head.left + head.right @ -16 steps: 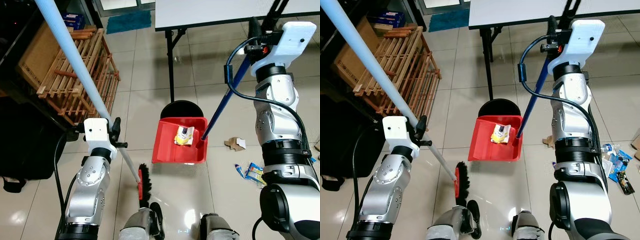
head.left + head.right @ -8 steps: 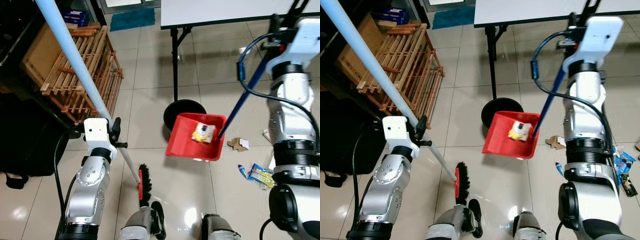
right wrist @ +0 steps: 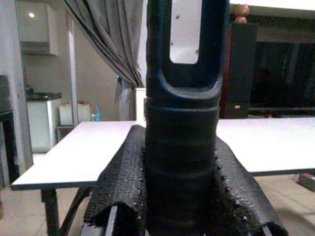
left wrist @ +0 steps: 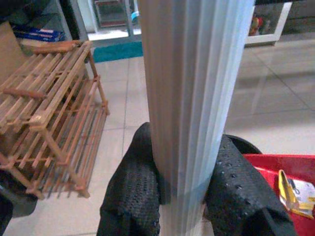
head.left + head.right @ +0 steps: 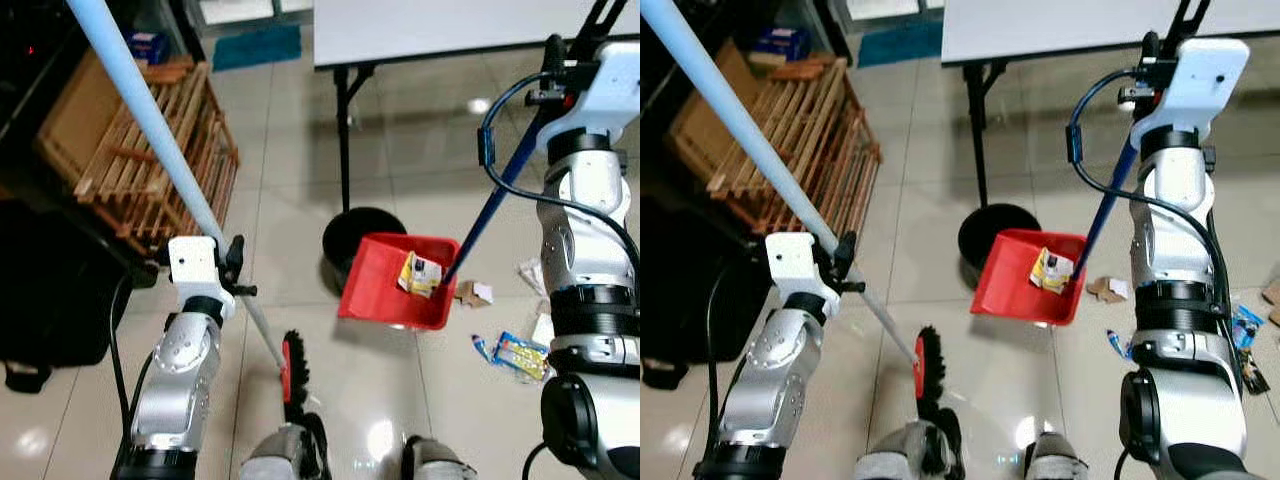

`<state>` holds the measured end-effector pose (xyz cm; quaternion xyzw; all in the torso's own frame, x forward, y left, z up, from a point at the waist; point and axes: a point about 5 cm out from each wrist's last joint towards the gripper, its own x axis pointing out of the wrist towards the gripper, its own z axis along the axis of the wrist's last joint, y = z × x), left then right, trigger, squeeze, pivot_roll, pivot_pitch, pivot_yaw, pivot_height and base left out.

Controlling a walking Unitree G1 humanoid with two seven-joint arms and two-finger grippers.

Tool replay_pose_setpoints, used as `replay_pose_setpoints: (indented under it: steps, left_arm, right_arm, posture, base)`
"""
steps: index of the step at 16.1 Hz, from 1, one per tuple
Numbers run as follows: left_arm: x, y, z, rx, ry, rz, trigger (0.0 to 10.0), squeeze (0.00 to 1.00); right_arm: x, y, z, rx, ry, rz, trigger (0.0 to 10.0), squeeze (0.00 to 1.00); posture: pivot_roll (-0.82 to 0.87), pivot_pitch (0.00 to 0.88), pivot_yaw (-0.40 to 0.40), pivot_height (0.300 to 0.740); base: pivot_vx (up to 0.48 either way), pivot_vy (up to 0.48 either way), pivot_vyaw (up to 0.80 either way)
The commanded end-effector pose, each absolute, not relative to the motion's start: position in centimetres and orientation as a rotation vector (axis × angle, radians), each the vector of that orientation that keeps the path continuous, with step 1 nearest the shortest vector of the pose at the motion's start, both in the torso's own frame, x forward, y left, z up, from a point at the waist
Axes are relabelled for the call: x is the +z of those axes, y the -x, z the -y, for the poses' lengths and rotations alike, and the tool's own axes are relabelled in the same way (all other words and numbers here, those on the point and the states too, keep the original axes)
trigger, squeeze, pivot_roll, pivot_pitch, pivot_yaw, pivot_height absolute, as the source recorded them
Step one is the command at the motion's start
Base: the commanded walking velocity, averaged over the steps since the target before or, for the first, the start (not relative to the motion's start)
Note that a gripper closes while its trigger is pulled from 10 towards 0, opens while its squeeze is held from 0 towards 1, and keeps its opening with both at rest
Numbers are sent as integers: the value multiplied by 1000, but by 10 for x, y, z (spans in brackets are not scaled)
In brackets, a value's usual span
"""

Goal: Sweep floor

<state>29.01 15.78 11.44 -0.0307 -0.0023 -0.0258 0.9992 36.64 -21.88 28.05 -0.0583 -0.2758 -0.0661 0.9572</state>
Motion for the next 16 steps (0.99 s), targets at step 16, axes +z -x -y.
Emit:
replay_pose_setpoints:
  steps: [16]
  left_arm:
    - [121,-290,-155,-75,61,39,10000,0]
  right_arm:
    - [292,-360,215,-126,135,614,10000,0]
  posture:
    - [-159,182,152,740]
  base:
    - [322,0,0]
